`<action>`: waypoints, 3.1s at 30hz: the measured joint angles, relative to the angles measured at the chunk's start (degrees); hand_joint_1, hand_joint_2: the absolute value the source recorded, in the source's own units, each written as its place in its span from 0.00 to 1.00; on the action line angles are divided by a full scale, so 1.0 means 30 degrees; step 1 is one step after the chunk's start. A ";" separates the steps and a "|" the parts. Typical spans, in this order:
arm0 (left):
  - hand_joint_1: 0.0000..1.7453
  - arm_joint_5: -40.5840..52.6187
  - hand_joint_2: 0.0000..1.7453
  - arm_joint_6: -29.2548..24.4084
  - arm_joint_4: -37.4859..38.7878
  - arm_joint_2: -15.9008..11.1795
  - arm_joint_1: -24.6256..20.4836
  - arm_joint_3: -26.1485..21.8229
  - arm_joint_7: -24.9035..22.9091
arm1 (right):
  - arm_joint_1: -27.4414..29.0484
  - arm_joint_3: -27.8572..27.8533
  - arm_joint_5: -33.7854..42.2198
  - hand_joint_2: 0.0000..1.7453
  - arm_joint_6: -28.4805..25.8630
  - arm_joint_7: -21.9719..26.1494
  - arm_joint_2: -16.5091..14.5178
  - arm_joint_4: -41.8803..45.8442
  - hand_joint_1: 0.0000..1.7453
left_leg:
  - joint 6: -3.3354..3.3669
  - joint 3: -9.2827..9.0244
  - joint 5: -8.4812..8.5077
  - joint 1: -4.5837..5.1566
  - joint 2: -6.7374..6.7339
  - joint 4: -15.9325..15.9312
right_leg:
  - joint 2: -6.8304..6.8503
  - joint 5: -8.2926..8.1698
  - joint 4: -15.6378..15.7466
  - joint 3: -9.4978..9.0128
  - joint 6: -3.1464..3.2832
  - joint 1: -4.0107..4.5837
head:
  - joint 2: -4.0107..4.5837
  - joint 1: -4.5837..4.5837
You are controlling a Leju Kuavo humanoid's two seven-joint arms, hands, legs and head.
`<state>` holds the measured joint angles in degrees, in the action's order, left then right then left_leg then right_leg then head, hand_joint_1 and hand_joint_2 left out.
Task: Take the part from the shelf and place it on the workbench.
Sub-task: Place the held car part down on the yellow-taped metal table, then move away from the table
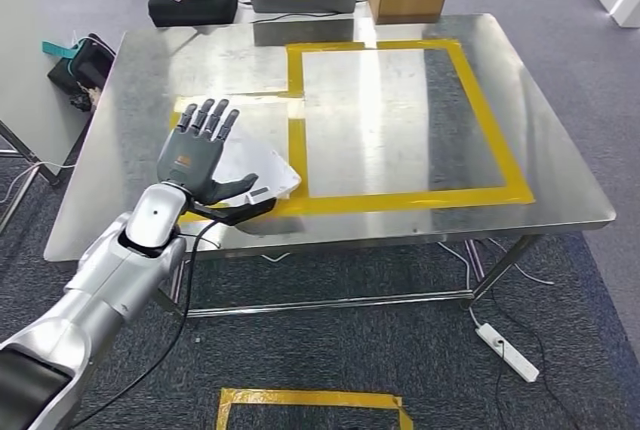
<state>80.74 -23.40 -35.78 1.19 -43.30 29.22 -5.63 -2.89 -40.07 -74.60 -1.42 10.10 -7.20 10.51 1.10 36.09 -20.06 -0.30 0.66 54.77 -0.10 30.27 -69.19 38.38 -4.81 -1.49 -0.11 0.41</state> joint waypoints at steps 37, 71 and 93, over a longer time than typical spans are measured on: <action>0.00 -0.0388 0.00 -0.0620 -0.0620 -0.1070 0.0788 -0.0570 0.0725 | -0.0153 -0.0060 0.0053 0.00 -0.0109 0.0033 0.0127 0.0033 0.00 | -0.0520 0.0894 0.0501 0.0278 -0.0013 0.0666 | -0.0116 -0.0592 0.3532 -0.2659 0.0879 0.0317 | -0.0002 -0.0022; 0.00 -0.8377 0.00 -0.3746 0.5600 -0.0795 1.2316 -1.0364 0.4229 | 0.0565 -0.2282 0.1563 0.00 -0.1038 0.0078 0.0228 0.0062 0.00 | -0.0757 0.0821 -0.0915 0.0197 -0.0228 0.1415 | -0.0057 -0.0287 0.4179 -0.3487 0.1436 0.0410 | 0.0000 -0.0080; 0.00 -0.9333 0.00 0.0562 0.8160 0.2018 1.4408 -1.3255 0.1181 | 0.0792 -0.2916 0.1543 0.00 -0.3158 0.0211 0.0148 0.0095 0.00 | 0.0082 -0.1459 -0.1493 0.0165 0.0958 0.0277 | -0.0214 0.0152 0.0324 -0.0976 0.0681 0.0352 | 0.0000 -0.0027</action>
<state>52.74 -21.71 -11.30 7.24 -0.08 -10.55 -2.09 -0.52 -48.82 -69.97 -10.90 10.73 -6.75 10.80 1.35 31.71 -24.54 0.19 3.54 55.60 -0.74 30.72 -68.22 35.46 -2.77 -0.43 -0.11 0.33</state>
